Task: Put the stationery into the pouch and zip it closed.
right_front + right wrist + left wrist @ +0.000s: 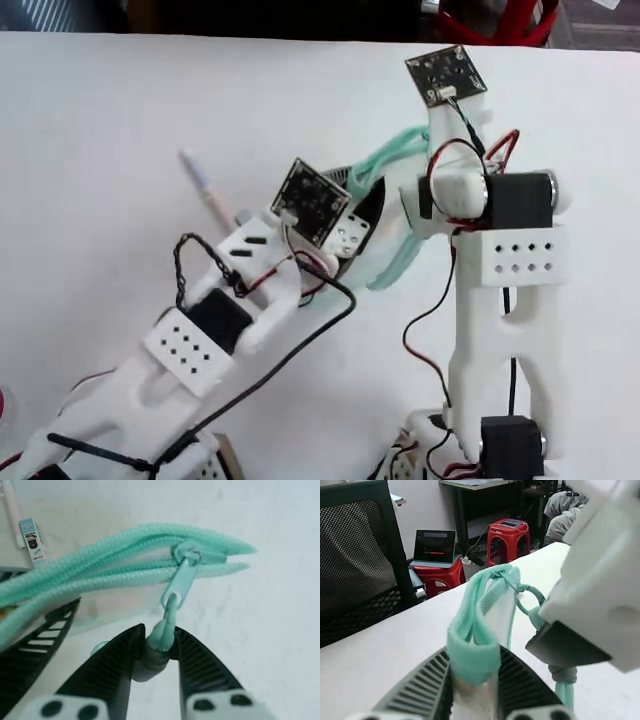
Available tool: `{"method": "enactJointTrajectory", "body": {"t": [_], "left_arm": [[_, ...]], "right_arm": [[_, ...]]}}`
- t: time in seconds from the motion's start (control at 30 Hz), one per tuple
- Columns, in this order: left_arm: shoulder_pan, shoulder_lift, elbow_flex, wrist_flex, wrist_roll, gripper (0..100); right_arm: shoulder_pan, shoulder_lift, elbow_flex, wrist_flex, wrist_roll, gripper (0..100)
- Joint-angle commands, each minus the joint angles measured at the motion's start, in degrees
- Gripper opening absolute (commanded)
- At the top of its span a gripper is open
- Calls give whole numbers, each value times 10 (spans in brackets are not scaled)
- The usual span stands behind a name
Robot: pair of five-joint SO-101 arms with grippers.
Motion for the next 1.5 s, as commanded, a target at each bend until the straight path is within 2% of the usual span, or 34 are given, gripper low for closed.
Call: {"method": "enactJointTrajectory", "body": {"t": [0.0,0.1,0.17,0.4,0.6,0.77,1.3,1.47], "left_arm": [[-8,2,13,-17,-3,31],[-9,2,13,-15,-3,31],[-9,2,14,-15,-3,31],[-6,2,40,-18,-3,31],[-8,1,51,-15,-3,31],[-8,1,52,-15,-3,31],[-6,1,52,-15,-3,32],[-6,1,53,-14,-3,32]], "right_arm": [[47,-14,-19,7,-6,129],[88,-48,-66,7,-1,280],[91,-77,-110,7,-1,330],[3,-56,-199,7,-8,259],[-40,60,-283,8,-86,258],[-80,110,-307,11,-95,258],[-77,147,-237,11,-90,255],[-78,131,-318,7,-97,255]]}}
